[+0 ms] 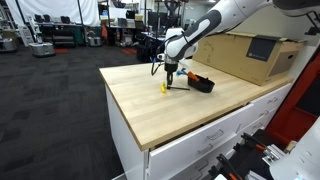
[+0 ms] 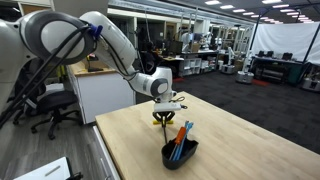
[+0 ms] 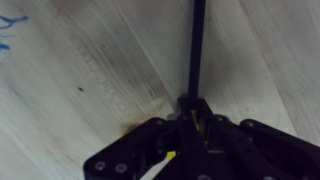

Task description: Move the black object with the yellow handle forward

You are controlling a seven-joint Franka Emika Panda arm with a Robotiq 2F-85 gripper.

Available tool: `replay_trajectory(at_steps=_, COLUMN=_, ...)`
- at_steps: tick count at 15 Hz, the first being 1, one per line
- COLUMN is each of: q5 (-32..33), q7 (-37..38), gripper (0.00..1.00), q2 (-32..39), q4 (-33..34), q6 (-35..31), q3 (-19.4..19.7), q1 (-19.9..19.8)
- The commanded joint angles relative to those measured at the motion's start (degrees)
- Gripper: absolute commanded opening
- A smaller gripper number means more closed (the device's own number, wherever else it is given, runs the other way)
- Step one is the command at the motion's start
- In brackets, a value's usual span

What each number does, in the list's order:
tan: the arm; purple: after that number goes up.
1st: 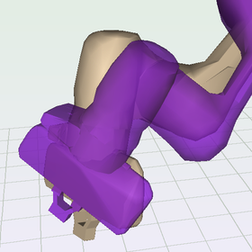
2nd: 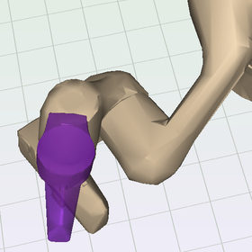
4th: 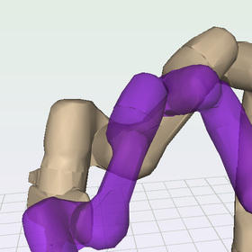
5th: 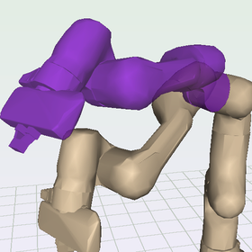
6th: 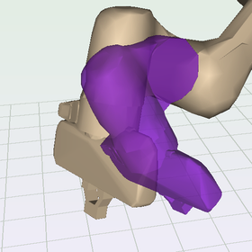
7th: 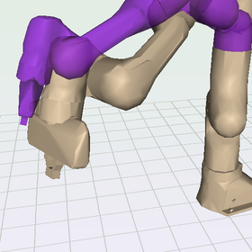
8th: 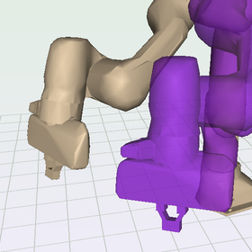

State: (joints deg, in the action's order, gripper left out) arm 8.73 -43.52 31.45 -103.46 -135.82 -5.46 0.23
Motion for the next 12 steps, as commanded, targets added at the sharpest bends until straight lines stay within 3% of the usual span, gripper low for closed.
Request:
replay_trajectory(at_steps=1, q5=2.6, q7=12.2, gripper=0.03, q2=-1.0, q4=0.9, q6=4.7, q3=2.9, q1=2.6)
replay_trajectory(at_steps=5, q5=1.1, q7=24.9, gripper=0.03, q2=-3.4, q4=-1.1, q6=7.5, q3=2.8, q1=2.3)
replay_trajectory(at_steps=8, q5=-3.8, q7=31.3, gripper=0.03, q2=-4.8, q4=-4.2, q6=4.7, q3=2.0, q1=1.0)
replay_trajectory(at_steps=12, q5=-6.8, q7=42.2, gripper=0.03, q2=-8.0, q4=-12.0, q6=1.5, q3=3.7, q1=1.6)
